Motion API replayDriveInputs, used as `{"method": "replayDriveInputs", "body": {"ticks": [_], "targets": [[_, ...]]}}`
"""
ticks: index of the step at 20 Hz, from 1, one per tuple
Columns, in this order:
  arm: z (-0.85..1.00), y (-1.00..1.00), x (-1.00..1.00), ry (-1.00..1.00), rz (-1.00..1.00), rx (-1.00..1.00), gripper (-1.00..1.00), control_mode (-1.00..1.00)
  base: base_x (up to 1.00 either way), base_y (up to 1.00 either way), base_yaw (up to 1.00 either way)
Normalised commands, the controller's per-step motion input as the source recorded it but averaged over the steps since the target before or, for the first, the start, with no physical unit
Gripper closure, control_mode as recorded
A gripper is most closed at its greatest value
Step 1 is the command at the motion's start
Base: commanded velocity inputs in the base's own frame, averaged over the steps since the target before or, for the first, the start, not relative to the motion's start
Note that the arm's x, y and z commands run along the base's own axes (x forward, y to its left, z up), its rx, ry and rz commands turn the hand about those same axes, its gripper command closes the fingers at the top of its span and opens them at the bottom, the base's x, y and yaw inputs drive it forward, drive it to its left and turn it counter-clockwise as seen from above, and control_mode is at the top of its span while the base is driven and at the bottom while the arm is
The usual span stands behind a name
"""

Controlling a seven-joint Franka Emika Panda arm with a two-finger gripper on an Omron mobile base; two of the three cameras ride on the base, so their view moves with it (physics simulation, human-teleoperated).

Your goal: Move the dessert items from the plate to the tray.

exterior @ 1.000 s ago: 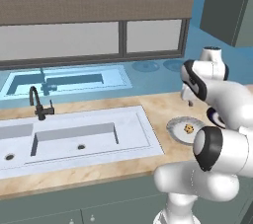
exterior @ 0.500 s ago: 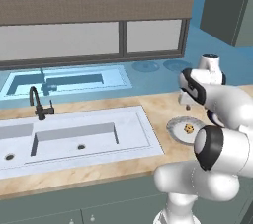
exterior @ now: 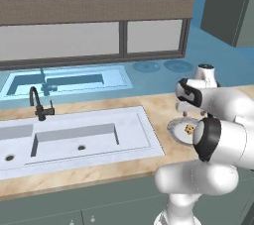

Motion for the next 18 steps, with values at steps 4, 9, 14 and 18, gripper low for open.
{"method": "replayDriveInputs", "body": {"ticks": [4,9,14,18], "targets": [[-0.31,0.0,0.07,0.0,0.0,0.0,-1.0,-1.0,0.0,0.0,0.0],[-0.26,-0.01,0.0,0.0,0.0,0.0,-1.0,-1.0,0.0,0.0,0.0],[-0.29,-0.03,0.0,0.0,0.0,0.0,-1.0,-1.0,0.0,0.0,0.0],[-0.37,-0.06,0.0,0.0,0.0,0.0,-1.0,-1.0,0.0,0.0,0.0]]}}
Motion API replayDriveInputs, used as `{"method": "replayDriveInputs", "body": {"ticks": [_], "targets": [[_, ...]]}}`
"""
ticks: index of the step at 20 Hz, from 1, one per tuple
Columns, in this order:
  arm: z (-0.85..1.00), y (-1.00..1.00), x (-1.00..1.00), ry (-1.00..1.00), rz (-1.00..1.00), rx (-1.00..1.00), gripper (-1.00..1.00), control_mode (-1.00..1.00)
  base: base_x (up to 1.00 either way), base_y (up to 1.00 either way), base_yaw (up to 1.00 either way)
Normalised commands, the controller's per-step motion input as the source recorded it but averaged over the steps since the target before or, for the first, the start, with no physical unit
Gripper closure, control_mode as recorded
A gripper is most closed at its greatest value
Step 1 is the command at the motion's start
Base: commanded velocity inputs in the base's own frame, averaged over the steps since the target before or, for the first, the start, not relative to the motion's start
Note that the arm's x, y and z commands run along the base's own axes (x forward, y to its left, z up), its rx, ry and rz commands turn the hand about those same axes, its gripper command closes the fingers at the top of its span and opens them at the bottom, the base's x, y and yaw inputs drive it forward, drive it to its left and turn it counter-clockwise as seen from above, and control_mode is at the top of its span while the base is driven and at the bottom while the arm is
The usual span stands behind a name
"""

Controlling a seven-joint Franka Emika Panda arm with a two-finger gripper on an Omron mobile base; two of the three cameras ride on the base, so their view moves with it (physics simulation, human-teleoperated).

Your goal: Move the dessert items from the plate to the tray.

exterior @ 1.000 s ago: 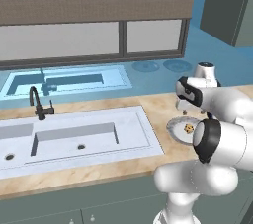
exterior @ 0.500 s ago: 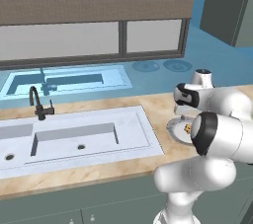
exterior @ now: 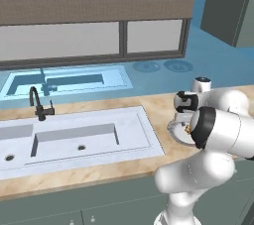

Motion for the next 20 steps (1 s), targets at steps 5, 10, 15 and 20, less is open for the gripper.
{"method": "replayDriveInputs", "body": {"ticks": [5,10,15,20], "targets": [[-0.36,0.0,0.0,0.0,0.0,0.0,-1.0,-1.0,0.0,0.0,0.0],[-0.17,0.0,0.03,0.0,0.0,0.0,-1.0,-1.0,0.0,0.0,0.0],[-0.05,-0.03,0.09,0.0,0.0,0.0,-1.0,-1.0,0.0,0.0,0.0],[-0.03,-0.04,0.06,0.0,0.0,0.0,-1.0,-1.0,0.0,0.0,0.0]]}}
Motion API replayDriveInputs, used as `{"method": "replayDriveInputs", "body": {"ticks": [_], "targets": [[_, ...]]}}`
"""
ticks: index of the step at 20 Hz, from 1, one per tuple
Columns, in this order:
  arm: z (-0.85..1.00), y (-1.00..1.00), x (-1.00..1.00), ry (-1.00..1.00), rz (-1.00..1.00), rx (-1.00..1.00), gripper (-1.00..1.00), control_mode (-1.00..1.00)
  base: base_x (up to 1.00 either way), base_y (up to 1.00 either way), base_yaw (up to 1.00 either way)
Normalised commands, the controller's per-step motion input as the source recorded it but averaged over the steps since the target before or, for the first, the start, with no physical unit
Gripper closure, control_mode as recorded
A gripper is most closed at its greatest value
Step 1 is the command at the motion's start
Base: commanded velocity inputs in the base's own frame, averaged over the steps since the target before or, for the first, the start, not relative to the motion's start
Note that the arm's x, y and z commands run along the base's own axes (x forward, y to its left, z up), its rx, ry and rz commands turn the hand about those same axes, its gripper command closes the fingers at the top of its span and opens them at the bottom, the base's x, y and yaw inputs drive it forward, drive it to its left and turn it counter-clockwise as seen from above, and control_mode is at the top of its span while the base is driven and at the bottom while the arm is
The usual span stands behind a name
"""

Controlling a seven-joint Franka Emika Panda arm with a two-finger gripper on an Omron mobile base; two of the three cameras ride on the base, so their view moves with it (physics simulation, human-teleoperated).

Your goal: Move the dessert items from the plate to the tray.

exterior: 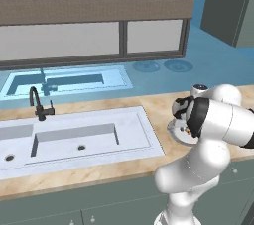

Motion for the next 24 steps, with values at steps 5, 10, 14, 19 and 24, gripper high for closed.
{"method": "replayDriveInputs", "body": {"ticks": [5,10,14,19,24], "targets": [[-0.21,0.0,0.0,0.0,0.0,0.01,1.0,-1.0,0.0,0.0,0.0],[-0.27,0.0,0.0,0.0,0.0,0.02,1.0,-1.0,0.0,0.0,0.0],[-0.09,0.0,0.0,0.0,0.0,0.0,1.0,-1.0,0.0,0.0,0.0],[0.31,0.0,-0.01,0.05,0.0,0.0,1.0,-1.0,0.0,0.0,0.0],[0.76,0.31,-0.03,0.09,0.0,0.0,1.0,-1.0,0.0,0.0,0.0]]}}
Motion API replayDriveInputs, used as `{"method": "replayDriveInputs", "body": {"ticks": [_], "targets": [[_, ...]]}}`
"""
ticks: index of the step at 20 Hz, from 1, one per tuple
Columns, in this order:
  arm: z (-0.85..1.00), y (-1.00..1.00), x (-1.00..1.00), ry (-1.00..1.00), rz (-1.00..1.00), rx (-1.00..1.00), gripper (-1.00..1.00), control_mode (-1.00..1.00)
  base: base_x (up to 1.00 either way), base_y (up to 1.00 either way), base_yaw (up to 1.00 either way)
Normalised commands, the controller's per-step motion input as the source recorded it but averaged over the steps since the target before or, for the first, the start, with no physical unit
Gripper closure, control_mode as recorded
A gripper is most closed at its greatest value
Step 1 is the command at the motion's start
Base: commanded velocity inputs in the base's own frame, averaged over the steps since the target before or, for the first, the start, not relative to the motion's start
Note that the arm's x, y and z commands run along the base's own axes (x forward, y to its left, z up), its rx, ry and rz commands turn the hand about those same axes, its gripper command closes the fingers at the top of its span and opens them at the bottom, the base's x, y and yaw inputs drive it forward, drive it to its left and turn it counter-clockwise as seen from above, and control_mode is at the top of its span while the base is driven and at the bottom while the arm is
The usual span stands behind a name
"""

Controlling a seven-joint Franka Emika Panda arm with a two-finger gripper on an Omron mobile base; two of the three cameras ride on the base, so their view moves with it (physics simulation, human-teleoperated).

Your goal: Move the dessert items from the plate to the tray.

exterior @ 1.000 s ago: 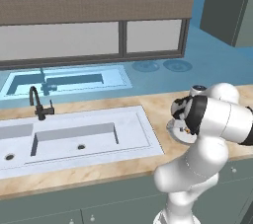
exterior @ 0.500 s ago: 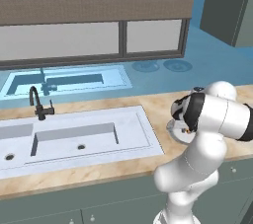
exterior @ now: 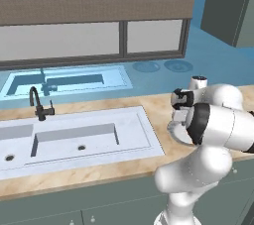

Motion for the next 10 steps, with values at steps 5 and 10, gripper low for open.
{"method": "replayDriveInputs", "body": {"ticks": [5,10], "targets": [[0.95,0.45,-0.09,0.16,0.0,0.0,1.0,-1.0,0.0,0.0,0.0],[0.82,0.45,-0.3,0.01,0.0,0.0,1.0,-1.0,0.0,0.0,0.0]]}}
